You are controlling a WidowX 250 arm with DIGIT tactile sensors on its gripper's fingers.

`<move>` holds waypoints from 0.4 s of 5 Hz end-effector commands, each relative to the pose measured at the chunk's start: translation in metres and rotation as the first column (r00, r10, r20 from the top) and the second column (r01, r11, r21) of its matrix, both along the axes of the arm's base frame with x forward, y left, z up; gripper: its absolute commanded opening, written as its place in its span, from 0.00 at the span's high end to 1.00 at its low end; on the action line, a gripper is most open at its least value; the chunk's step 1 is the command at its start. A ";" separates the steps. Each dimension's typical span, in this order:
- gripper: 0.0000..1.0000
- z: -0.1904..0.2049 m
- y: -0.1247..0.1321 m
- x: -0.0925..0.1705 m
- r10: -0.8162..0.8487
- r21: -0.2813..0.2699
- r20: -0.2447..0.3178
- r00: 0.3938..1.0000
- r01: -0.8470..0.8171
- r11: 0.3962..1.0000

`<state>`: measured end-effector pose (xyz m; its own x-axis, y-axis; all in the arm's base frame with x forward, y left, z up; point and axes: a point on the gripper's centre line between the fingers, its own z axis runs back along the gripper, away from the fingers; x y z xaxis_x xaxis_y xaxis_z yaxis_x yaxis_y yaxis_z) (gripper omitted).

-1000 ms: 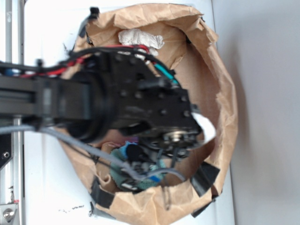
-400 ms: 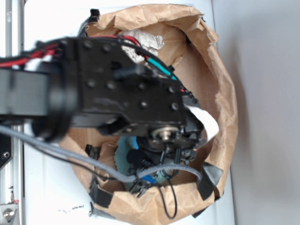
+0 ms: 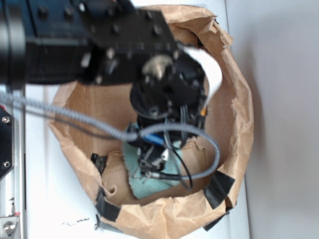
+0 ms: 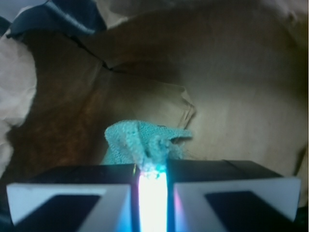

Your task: Grab the blue cloth.

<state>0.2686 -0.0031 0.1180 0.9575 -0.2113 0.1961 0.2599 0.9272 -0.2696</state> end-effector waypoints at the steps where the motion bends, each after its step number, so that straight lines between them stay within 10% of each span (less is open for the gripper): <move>1: 1.00 0.106 0.053 -0.060 0.023 -0.061 0.062 0.998 -0.020 0.998; 2: 1.00 0.128 0.053 -0.070 0.016 -0.056 0.081 0.997 -0.011 0.998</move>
